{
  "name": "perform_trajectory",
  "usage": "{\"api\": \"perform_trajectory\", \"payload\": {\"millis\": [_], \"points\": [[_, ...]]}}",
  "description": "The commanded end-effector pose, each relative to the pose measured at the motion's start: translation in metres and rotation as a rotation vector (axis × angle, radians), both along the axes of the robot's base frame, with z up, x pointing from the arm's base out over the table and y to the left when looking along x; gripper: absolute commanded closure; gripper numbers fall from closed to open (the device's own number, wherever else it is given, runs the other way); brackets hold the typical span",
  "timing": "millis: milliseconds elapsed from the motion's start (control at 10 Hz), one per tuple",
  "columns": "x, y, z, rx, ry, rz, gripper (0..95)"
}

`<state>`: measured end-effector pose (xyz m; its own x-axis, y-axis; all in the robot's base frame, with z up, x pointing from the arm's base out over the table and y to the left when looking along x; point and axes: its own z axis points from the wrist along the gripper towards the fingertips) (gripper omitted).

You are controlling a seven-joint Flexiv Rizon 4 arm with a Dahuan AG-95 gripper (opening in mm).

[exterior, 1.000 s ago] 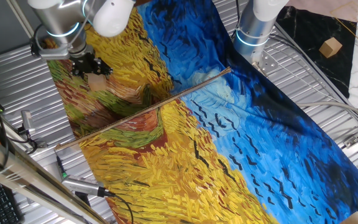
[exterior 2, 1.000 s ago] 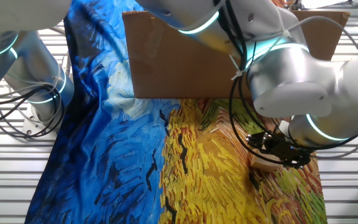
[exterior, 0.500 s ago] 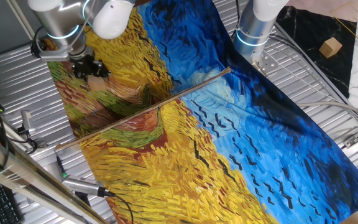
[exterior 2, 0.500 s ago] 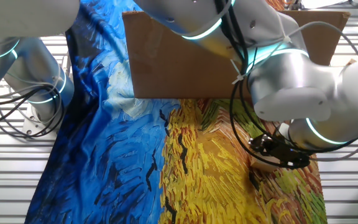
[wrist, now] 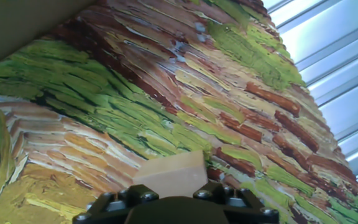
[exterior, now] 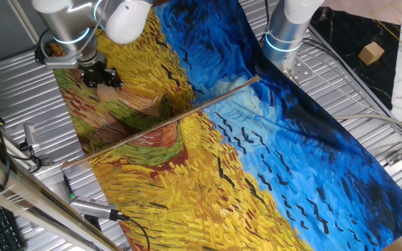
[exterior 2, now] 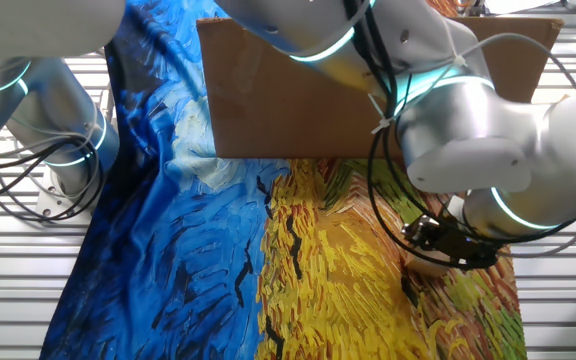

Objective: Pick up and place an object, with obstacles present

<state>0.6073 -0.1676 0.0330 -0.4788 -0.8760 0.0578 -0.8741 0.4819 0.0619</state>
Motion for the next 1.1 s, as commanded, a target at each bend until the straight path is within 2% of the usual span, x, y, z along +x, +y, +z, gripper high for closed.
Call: {"api": "perform_trajectory", "payload": {"millis": [100,200,400,700,900,1000,1100], "points": [[-0.003,0.002,0.009,0.003,0.003,-0.003,95.0],[-0.004,0.003,0.014,0.002,0.004,-0.012,95.0],[-0.007,0.003,0.032,0.001,0.008,-0.036,95.0],[-0.005,-0.006,0.068,0.000,0.024,-0.025,95.0],[-0.006,-0.013,0.087,0.006,0.030,-0.014,95.0],[-0.008,-0.020,0.107,0.002,0.040,-0.013,95.0],[-0.007,-0.024,0.122,0.001,0.046,-0.012,95.0]]}}
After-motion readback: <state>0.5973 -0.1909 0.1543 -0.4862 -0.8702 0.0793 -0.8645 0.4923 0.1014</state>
